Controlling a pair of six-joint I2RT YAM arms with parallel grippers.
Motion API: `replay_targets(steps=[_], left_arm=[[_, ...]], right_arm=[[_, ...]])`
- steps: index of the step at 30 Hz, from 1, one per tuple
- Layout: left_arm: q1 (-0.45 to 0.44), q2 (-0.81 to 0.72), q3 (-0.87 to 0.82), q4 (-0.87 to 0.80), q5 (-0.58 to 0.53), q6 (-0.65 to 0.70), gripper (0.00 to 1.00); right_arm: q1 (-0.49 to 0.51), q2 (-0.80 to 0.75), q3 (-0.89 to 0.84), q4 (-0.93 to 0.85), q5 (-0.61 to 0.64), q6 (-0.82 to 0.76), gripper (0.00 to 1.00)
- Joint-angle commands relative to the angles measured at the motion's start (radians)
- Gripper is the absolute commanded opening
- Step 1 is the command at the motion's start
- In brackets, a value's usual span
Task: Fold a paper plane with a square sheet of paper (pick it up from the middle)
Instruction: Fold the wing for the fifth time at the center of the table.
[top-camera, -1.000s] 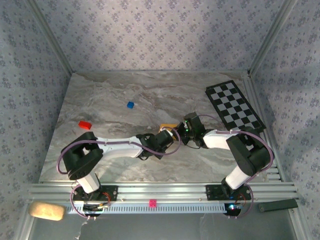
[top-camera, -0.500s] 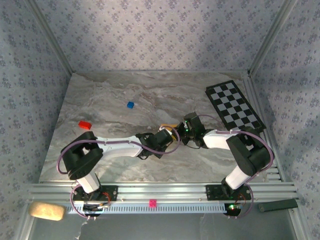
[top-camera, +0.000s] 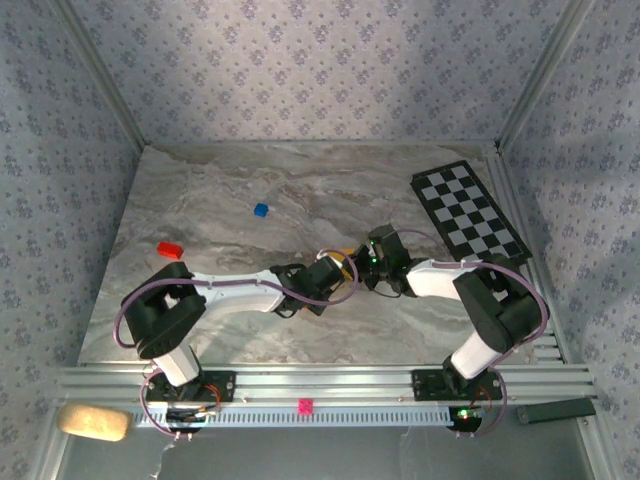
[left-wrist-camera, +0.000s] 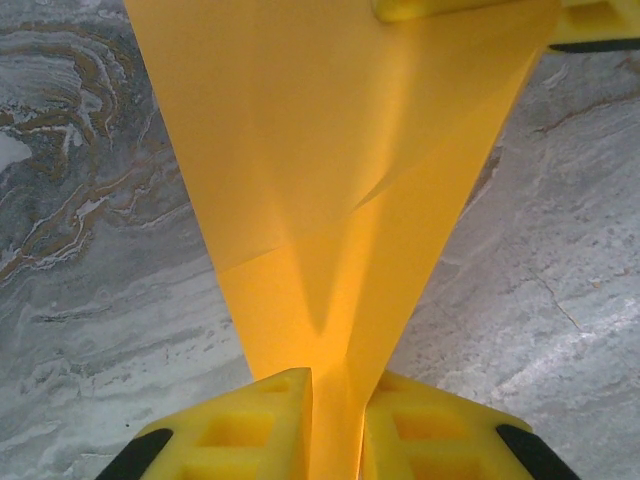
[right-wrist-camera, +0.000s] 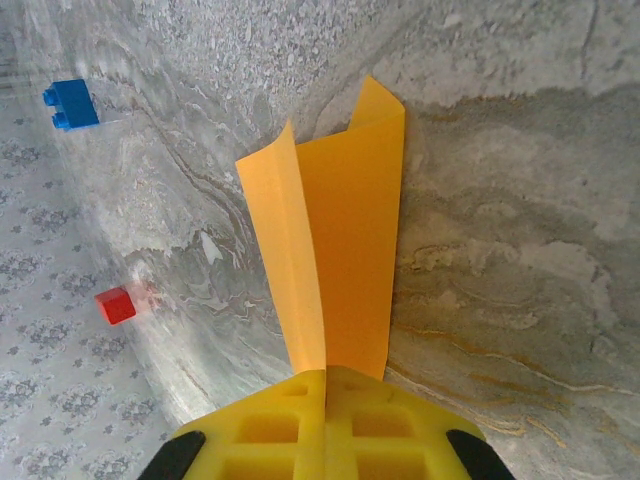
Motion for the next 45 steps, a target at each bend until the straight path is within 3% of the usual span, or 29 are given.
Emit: replay_targets(steps=[1,7,11,15,18,20,28,37,45], left_arm=[[0.004,0.005,-0.004,-0.006,0.006,-0.003,0.18],[0.003,0.005,-0.001,-0.004,0.012,-0.002,0.06],[0.008,0.010,-0.001,-0.001,0.027,-0.008,0.01],[0.038,0.000,-0.027,0.025,0.085,-0.033,0.00],[0.073,-0.020,-0.058,0.070,0.179,-0.046,0.00],[0.096,-0.032,-0.078,0.108,0.262,-0.049,0.00],[0.186,-0.056,-0.151,0.257,0.491,-0.102,0.00],[0.265,-0.066,-0.249,0.448,0.647,-0.158,0.00],[0.349,-0.047,-0.280,0.507,0.802,-0.218,0.00]], right_arm=[[0.004,-0.014,0.015,-0.017,0.013,-0.017,0.04],[0.006,-0.012,0.017,-0.017,0.013,-0.018,0.05],[0.006,-0.023,0.016,-0.029,0.011,-0.037,0.11],[-0.003,-0.084,0.037,-0.163,0.049,-0.111,0.24],[-0.012,-0.146,0.043,-0.254,0.089,-0.162,0.39],[-0.019,-0.183,0.044,-0.306,0.110,-0.187,0.43],[-0.023,-0.258,0.021,-0.357,0.144,-0.206,0.44],[-0.007,-0.250,0.012,-0.333,0.153,-0.203,0.40],[0.056,-0.232,0.008,-0.267,0.224,-0.247,0.36]])
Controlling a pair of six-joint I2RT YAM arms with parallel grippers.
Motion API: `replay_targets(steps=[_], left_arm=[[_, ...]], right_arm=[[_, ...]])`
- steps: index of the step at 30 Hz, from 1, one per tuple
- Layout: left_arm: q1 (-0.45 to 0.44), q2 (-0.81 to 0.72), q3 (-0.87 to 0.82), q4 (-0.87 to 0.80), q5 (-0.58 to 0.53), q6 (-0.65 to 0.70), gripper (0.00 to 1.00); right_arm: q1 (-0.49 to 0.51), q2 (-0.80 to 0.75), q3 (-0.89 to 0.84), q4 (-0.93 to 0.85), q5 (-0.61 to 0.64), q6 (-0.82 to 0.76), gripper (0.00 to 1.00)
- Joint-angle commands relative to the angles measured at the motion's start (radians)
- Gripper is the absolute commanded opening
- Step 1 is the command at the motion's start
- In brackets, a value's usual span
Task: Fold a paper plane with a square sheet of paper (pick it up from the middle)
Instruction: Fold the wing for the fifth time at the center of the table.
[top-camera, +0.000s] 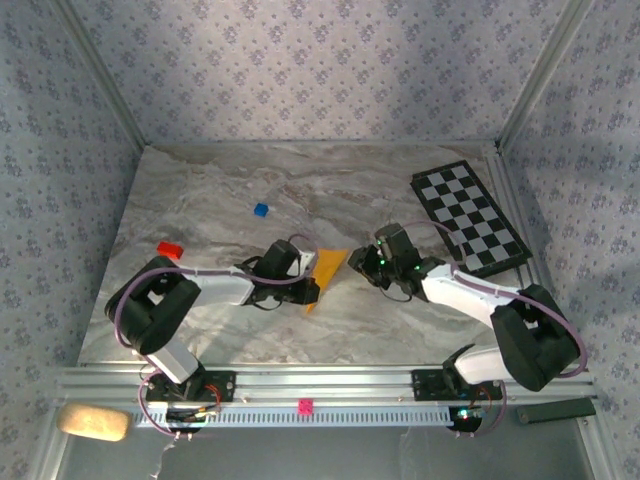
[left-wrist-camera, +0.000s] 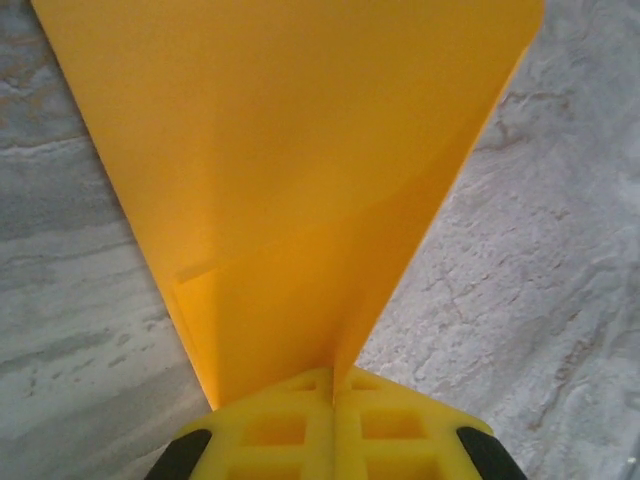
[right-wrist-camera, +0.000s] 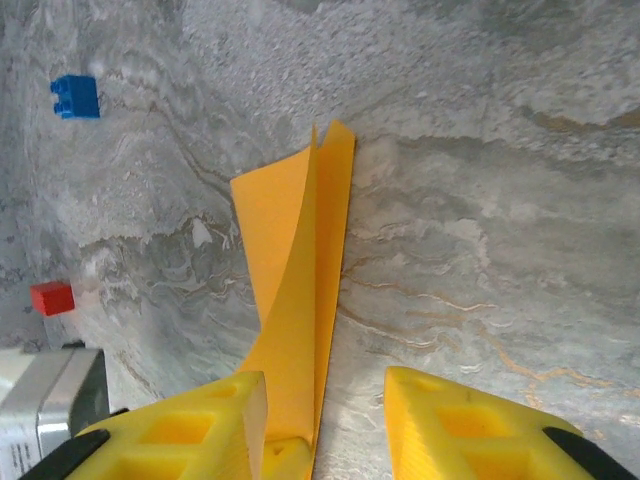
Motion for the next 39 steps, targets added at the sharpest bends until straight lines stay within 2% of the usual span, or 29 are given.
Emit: replay_targets(steps=[1,3,7,18,24,29,31,34,39], left_arm=[[0.051,-0.002,-0.022,0.081,0.121,-0.055,0.00],[0.083,0.008,-0.048,0.126,0.158,-0.082,0.00],[0.121,0.043,-0.064,0.164,0.223,-0.116,0.00],[0.178,0.099,-0.089,0.205,0.276,-0.157,0.00],[0.157,0.111,-0.056,0.187,0.360,-0.039,0.00],[0.097,0.136,-0.003,0.142,0.396,0.054,0.00],[0.073,0.142,0.010,0.143,0.391,0.070,0.00],[0.058,0.143,0.002,0.180,0.363,0.057,0.00],[0.058,0.144,-0.008,0.156,0.305,0.041,0.00]], right_arm=[[0.038,0.009,-0.013,0.050,0.079,-0.046,0.35],[0.055,0.018,-0.023,0.093,0.084,-0.068,0.32],[0.056,0.077,-0.008,0.161,-0.031,-0.096,0.27],[0.075,0.193,0.016,0.273,-0.114,-0.065,0.21],[0.076,0.141,-0.038,0.282,-0.043,-0.047,0.19],[0.078,0.053,-0.111,0.267,0.055,-0.037,0.16],[0.098,0.000,-0.155,0.286,0.130,-0.038,0.17],[0.115,-0.070,-0.194,0.284,0.175,-0.081,0.17],[0.107,-0.138,-0.200,0.227,0.114,-0.128,0.18]])
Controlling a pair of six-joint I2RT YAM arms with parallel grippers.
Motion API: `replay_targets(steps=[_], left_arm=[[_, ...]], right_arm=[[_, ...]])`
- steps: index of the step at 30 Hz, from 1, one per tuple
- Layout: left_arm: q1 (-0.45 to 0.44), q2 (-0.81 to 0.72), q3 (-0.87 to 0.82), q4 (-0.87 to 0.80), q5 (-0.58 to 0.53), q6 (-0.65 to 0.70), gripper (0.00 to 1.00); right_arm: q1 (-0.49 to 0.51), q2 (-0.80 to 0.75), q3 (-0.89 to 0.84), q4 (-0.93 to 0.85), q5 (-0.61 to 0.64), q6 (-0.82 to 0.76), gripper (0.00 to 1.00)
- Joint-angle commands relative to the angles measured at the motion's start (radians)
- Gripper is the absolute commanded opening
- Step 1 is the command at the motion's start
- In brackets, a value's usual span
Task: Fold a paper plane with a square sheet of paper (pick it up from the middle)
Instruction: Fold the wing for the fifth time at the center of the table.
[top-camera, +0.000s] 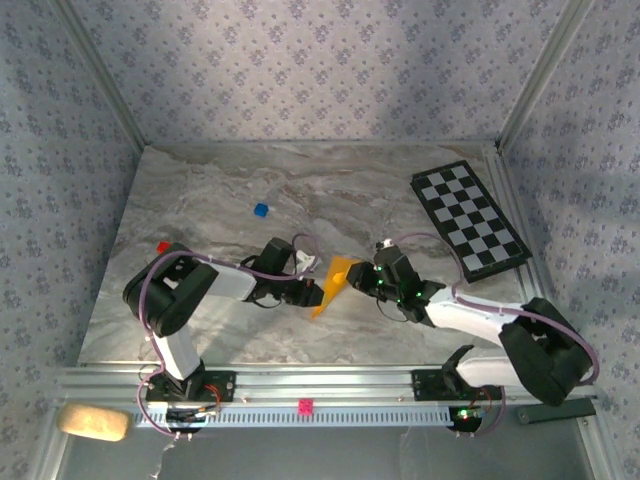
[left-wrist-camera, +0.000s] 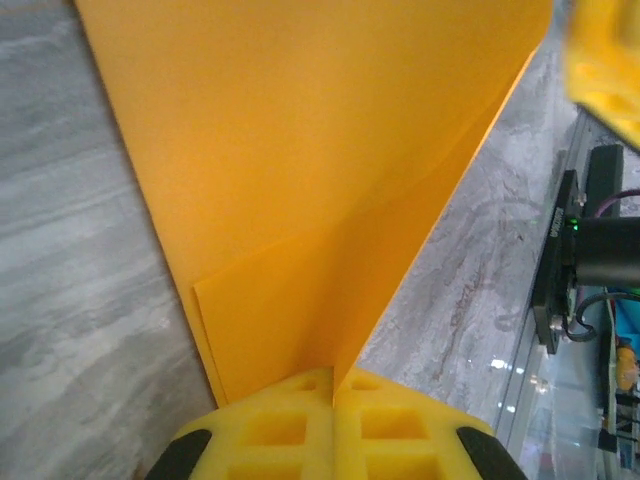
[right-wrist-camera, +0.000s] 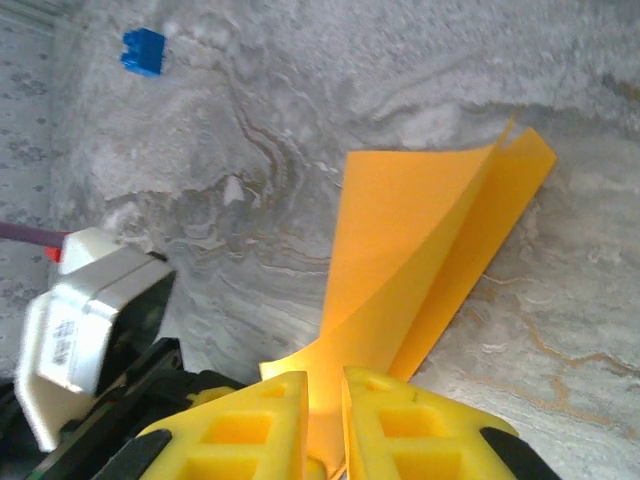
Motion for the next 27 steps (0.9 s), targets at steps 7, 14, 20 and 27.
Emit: replay_targets(steps=[7,14,20,27], left_arm=[[0.013,0.033,-0.022,0.031,-0.016,-0.017,0.00],[0.077,0.076,-0.056,0.112,0.053,-0.086,0.00],[0.111,0.091,-0.073,0.135,0.077,-0.117,0.00],[0.123,0.105,-0.064,0.110,0.086,-0.122,0.00]], right_arm=[[-0.007,0.011,-0.003,0.035,-0.130,-0.081,0.18],[-0.003,0.106,0.048,0.057,-0.194,-0.094,0.18],[-0.001,0.213,0.107,0.108,-0.268,-0.097,0.17],[-0.014,0.318,0.158,0.163,-0.327,-0.091,0.17]])
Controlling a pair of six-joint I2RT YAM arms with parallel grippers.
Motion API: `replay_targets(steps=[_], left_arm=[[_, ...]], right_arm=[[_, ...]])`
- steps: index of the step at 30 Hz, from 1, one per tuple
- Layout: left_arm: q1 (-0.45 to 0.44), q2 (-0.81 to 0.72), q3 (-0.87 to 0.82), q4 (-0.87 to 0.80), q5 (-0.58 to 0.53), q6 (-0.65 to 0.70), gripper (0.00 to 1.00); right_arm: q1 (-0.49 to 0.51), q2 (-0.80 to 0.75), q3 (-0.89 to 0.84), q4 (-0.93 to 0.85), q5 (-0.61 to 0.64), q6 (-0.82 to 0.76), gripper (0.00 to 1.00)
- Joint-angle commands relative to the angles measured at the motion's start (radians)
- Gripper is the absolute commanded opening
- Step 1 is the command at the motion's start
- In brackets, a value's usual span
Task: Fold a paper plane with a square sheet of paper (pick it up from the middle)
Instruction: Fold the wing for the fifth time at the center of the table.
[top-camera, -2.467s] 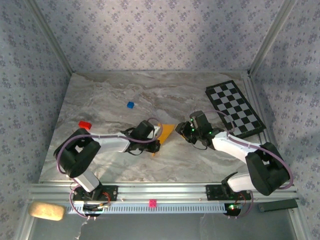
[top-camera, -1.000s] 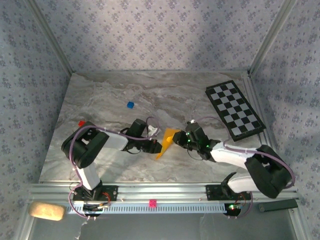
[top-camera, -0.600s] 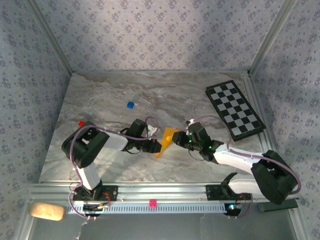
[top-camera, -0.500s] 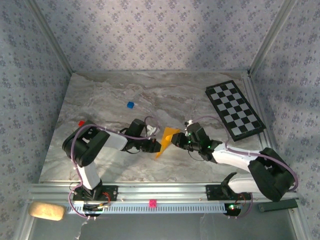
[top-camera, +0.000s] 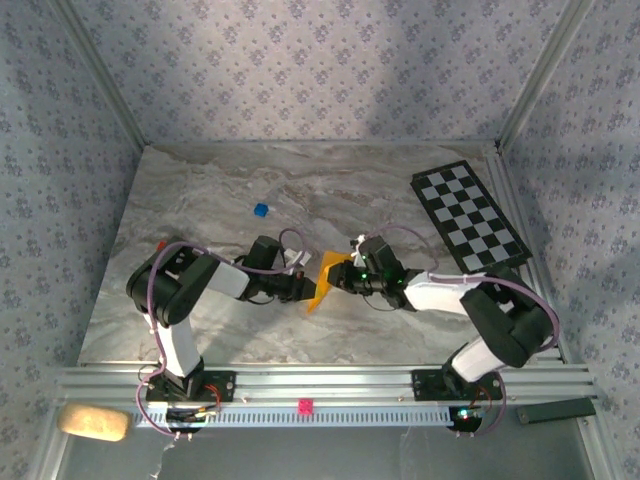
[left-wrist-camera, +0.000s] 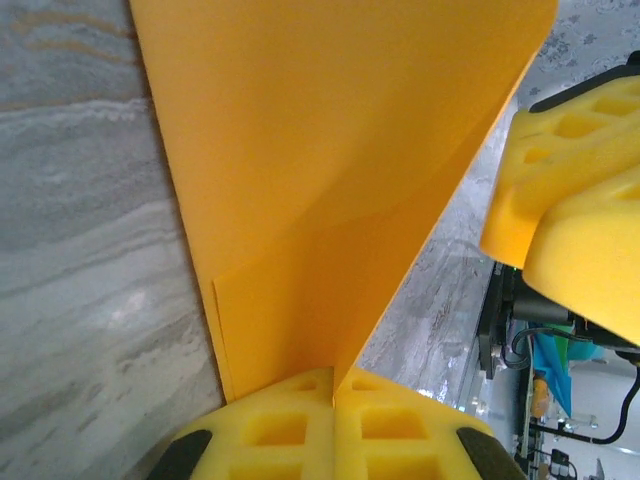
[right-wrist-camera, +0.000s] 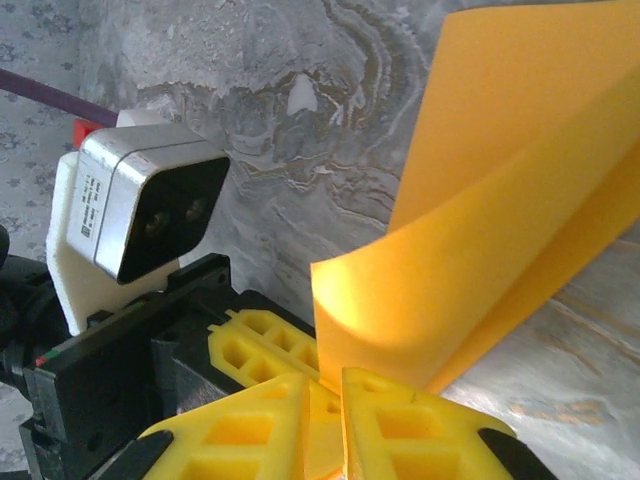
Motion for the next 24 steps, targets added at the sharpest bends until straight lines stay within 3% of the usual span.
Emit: replay_targets(steps=[1,24], left_arm=[[0.016,0.047,-0.015,-0.051,-0.039,0.020,0.00],[0.030,0.072,0.018,-0.154,-0.056,0.022,0.00]], right_arm=[[-0.009,0.045,0.041,0.047,-0.054,-0.015,0.17],[-0.079,0.176,0.070,0.122,-0.112,0.003,0.17]])
